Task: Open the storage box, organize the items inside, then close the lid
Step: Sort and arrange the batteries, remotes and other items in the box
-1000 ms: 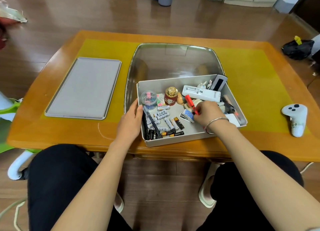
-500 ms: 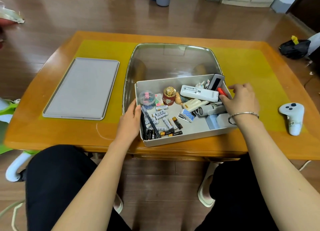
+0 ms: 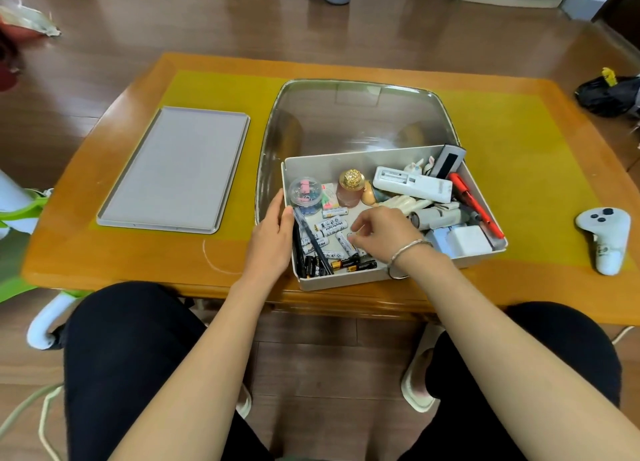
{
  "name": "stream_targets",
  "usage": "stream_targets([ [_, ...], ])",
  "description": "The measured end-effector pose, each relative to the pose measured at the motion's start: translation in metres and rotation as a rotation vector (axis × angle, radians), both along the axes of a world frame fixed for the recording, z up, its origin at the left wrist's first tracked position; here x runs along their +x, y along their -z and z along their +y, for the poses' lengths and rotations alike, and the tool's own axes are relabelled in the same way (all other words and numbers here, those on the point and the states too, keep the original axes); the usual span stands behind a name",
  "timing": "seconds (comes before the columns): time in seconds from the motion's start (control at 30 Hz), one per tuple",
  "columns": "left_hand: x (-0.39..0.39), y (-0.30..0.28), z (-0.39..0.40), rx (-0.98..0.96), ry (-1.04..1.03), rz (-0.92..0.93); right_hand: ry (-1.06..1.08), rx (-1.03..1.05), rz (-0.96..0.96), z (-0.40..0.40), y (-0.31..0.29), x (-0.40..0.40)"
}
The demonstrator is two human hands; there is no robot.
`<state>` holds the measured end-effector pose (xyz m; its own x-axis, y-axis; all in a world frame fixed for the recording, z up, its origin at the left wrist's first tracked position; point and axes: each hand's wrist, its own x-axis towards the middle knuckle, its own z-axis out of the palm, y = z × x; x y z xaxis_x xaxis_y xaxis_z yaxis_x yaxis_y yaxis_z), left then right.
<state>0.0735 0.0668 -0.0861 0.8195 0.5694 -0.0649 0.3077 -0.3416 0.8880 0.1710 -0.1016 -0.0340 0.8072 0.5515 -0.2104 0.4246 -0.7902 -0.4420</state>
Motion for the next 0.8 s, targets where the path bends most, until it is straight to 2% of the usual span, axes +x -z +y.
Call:
stream_targets([
  [0.2,-0.002,0.004,0.002,-0.003,0.017,-0.028,-0.073,-0.072,0.106,0.037,0.018,-0.007],
  [0.33,-0.002,0.005,0.003,-0.012,0.019,-0.042,-0.173,-0.118,0.056,0.056,0.022,-0.015],
  [0.43,-0.003,0.004,0.004,-0.023,0.041,-0.059,-0.111,-0.054,0.036,0.059,0.021,-0.014],
  [0.53,-0.003,0.005,0.005,-0.046,0.043,-0.062,-0.081,0.007,0.159,0.063,0.019,-0.017],
  [0.8,-0.003,0.005,0.005,-0.059,0.052,-0.056,-0.154,-0.103,0.190,0.083,0.020,-0.021],
])
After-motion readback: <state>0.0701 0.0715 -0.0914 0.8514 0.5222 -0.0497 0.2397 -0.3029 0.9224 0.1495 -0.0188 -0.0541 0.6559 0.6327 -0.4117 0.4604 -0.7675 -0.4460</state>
